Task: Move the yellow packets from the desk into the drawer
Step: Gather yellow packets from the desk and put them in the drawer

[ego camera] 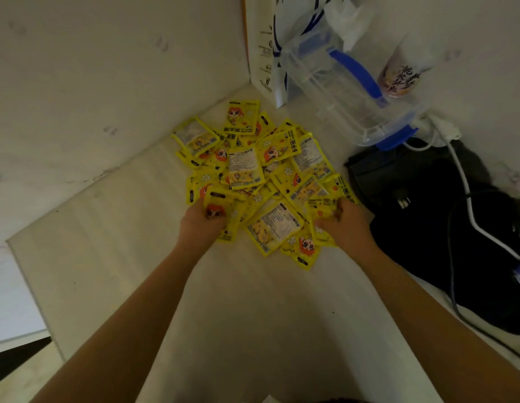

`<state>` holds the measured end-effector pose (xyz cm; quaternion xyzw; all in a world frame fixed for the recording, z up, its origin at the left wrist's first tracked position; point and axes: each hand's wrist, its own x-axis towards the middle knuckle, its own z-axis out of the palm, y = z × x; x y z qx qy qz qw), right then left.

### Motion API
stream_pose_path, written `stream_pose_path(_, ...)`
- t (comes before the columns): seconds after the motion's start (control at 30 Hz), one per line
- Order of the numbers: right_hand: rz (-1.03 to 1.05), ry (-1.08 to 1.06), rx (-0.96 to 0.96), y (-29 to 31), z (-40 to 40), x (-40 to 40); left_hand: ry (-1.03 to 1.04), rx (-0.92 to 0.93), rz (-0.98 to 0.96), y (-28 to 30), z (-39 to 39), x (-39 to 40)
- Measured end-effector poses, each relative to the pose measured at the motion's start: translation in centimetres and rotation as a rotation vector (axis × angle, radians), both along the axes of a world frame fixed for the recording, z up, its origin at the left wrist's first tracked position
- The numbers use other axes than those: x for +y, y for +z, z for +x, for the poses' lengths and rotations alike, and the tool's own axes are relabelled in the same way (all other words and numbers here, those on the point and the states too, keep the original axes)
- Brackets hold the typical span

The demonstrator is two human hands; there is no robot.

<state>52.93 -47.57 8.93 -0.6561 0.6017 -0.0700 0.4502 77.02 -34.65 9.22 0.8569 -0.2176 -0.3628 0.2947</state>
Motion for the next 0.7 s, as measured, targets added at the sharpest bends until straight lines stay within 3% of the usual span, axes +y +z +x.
stream_pose_path(0.23, -0.073, 0.185, 0.056, -0.7, 2.7, -3.8, -0.050, -0.049, -0.069, 0.3, 1.7, -8.8)
stream_pose_path(0.43, -0.218, 0.278, 0.422, -2.4, 3.0, -3.8, -0.045, -0.108, 0.094, -1.4, 1.7, -12.5)
stream_pose_path(0.7, -0.296, 0.258, 0.409, -2.5, 3.6, -2.4, -0.098, -0.233, 0.051, -2.3, 1.0, -13.0)
